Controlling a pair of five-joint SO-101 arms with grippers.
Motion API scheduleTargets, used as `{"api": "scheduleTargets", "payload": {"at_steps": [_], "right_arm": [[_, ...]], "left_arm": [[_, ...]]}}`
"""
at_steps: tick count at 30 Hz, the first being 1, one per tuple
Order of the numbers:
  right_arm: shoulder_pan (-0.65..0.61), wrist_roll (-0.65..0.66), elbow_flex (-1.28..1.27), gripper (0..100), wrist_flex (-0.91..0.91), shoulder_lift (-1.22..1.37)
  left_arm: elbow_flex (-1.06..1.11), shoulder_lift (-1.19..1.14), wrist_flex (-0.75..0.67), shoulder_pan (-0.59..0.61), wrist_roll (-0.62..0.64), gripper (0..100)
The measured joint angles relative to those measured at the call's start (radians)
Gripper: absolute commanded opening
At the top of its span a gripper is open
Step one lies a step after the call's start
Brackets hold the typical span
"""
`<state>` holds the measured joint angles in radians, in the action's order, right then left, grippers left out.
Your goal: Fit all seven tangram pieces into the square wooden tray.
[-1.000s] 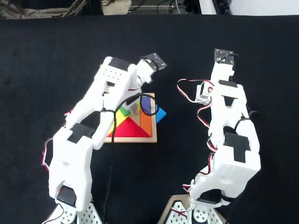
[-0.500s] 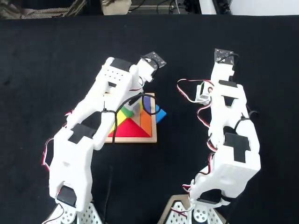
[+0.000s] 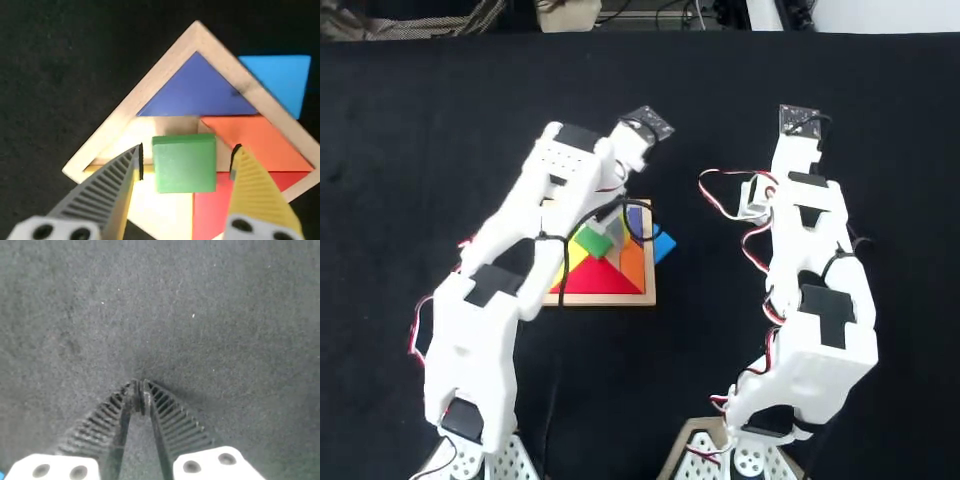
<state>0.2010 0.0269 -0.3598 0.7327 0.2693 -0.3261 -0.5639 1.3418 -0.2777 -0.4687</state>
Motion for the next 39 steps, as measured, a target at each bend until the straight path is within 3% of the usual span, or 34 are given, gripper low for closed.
{"api": "scheduleTargets", "payload": {"at_steps": [10,20,39], "right_arm": [[0.000,0.000,0.000,1.1,0.000,0.000],[0.000,0.000,0.000,1.1,0.000,0.000],[0.000,0.000,0.000,1.1,0.000,0.000]], "left_arm": [[-0.041,0.000,0.064,0.089,-0.029,29],[0.041,0.005,-0.060,0.095,-0.041,29],[0.046,0.002,-0.140,0.126,-0.083,29]]}}
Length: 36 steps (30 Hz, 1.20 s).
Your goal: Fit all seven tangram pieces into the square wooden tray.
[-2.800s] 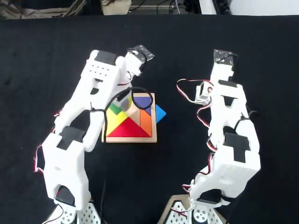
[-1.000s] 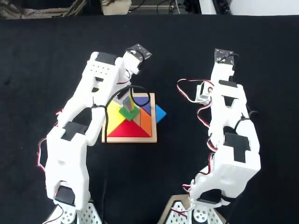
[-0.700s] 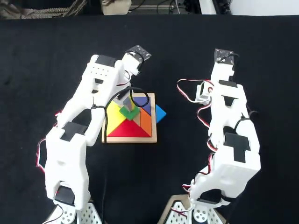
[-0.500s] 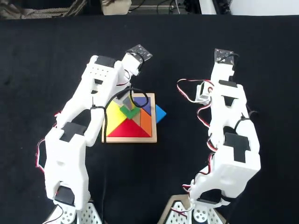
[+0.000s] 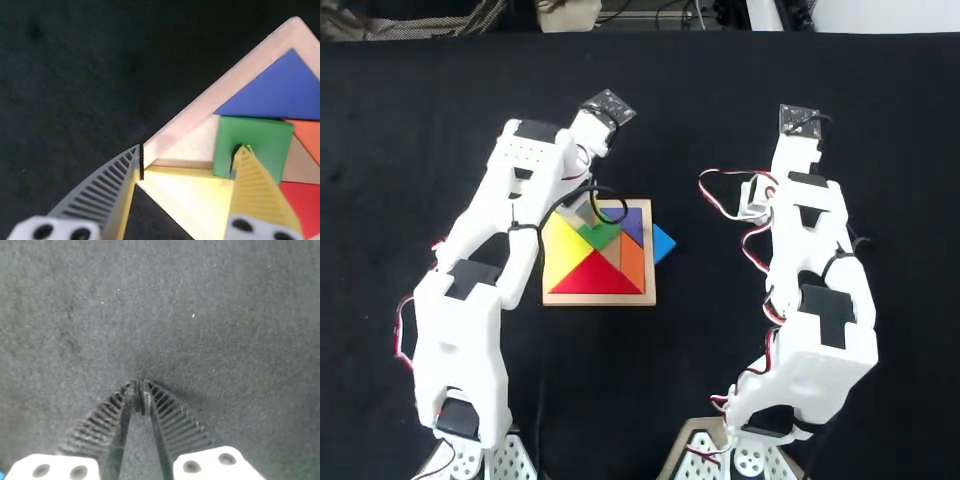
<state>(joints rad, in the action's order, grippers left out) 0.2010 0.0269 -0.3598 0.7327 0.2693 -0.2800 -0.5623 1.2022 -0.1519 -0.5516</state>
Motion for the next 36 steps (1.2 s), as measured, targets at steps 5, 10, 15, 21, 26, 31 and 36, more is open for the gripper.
{"api": "scheduleTargets", "payload": {"at_steps": [5,10,15,21,26,31,36], "right_arm": [[0.000,0.000,0.000,1.1,0.000,0.000],[0.000,0.000,0.000,1.1,0.000,0.000],[0.000,0.000,0.000,1.1,0.000,0.000],[0.000,0.000,0.000,1.1,0.000,0.000],[0.000,0.000,0.000,1.1,0.000,0.000],[0.000,0.000,0.000,1.1,0.000,0.000],[0.000,0.000,0.000,1.1,0.000,0.000]], "left_arm": [[0.000,0.000,0.000,-0.005,0.000,29],[0.003,0.000,0.003,-0.005,0.005,29],[-0.031,0.000,0.109,-0.008,0.054,29],[-0.003,0.008,0.130,-0.081,0.060,29],[0.044,0.029,0.061,-0.092,0.061,29],[0.052,0.032,0.031,-0.075,0.061,29],[0.052,0.032,0.028,-0.034,0.054,29]]}}
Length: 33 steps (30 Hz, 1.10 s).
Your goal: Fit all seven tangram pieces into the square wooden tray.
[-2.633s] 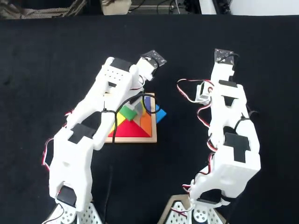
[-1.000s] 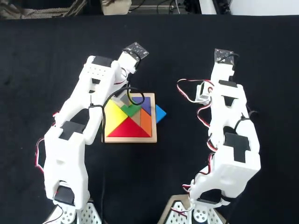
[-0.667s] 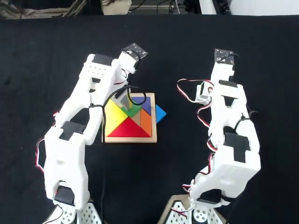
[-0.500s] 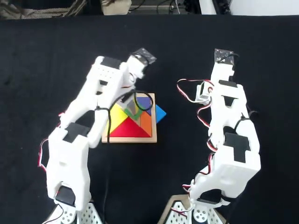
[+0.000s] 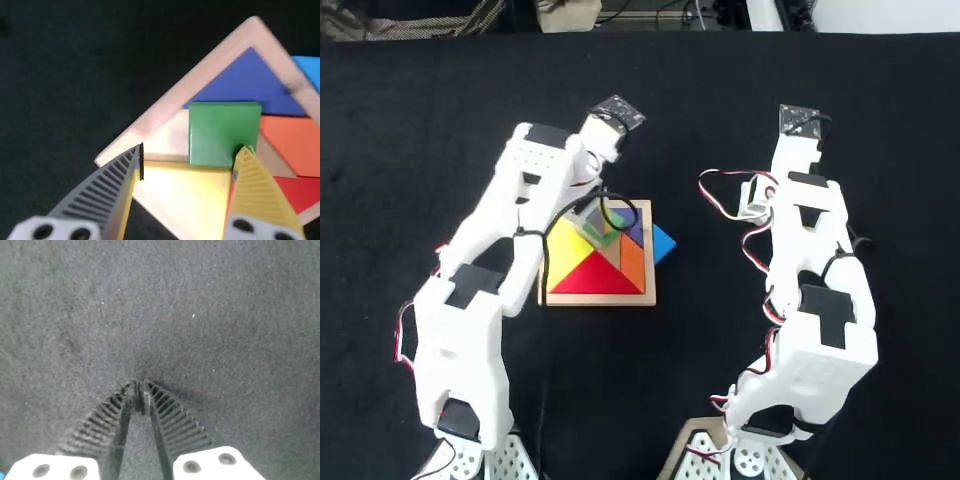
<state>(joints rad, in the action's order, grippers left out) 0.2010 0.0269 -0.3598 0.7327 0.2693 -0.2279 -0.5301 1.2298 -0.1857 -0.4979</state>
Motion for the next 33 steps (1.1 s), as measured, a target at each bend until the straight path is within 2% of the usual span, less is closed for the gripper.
{"api": "scheduleTargets", "payload": {"at_steps": [8,19,26,33], "right_arm": [[0.000,0.000,0.000,1.1,0.000,0.000],[0.000,0.000,0.000,1.1,0.000,0.000],[0.000,0.000,0.000,1.1,0.000,0.000],[0.000,0.000,0.000,1.1,0.000,0.000]], "left_arm": [[0.054,-0.003,-0.008,0.020,-0.087,29],[0.055,0.002,-0.008,0.021,-0.098,29],[0.054,0.029,0.008,0.020,0.025,29],[0.054,0.115,0.040,0.029,0.075,29]]}}
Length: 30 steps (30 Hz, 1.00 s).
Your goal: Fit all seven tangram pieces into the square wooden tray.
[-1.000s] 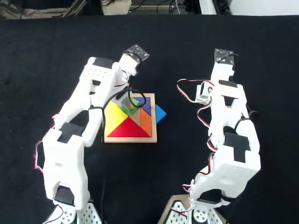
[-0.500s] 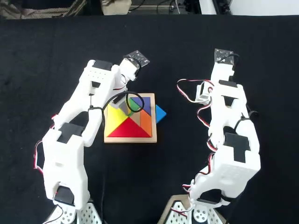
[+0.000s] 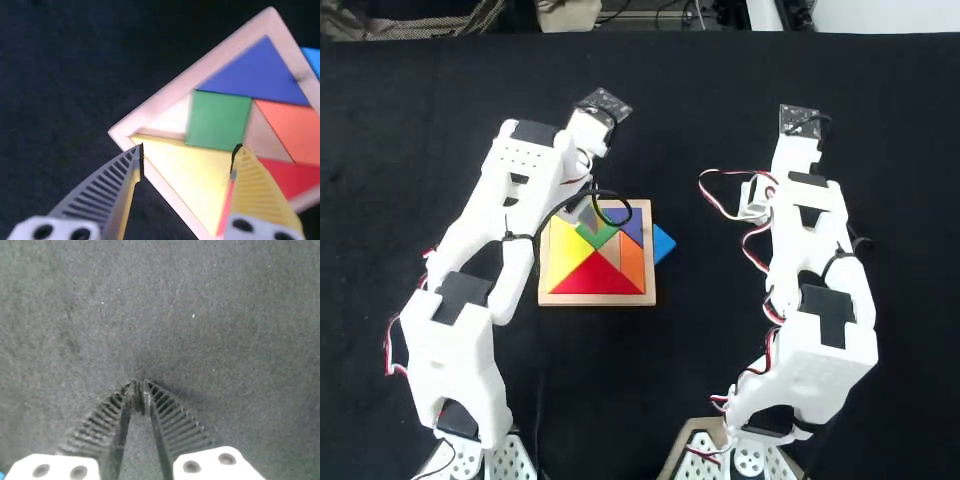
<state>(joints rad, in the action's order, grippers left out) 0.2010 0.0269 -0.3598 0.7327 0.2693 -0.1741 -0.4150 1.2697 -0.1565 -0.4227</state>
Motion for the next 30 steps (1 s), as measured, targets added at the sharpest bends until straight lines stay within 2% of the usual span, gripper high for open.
{"api": "scheduleTargets", "payload": {"at_steps": [3,9,13,27,30], "right_arm": [[0.000,0.000,0.000,1.1,0.000,0.000],[0.000,0.000,0.000,1.1,0.000,0.000],[0.000,0.000,0.000,1.1,0.000,0.000],[0.000,0.000,0.000,1.1,0.000,0.000],[0.000,0.000,0.000,1.1,0.000,0.000]], "left_arm": [[0.000,0.002,-0.066,0.048,0.041,29],[0.031,-0.049,-0.235,0.115,0.037,29],[0.031,-0.081,-0.245,0.118,-0.014,29],[0.031,-0.087,-0.245,0.118,-0.031,29],[0.031,-0.124,-0.245,0.118,-0.066,29]]}}
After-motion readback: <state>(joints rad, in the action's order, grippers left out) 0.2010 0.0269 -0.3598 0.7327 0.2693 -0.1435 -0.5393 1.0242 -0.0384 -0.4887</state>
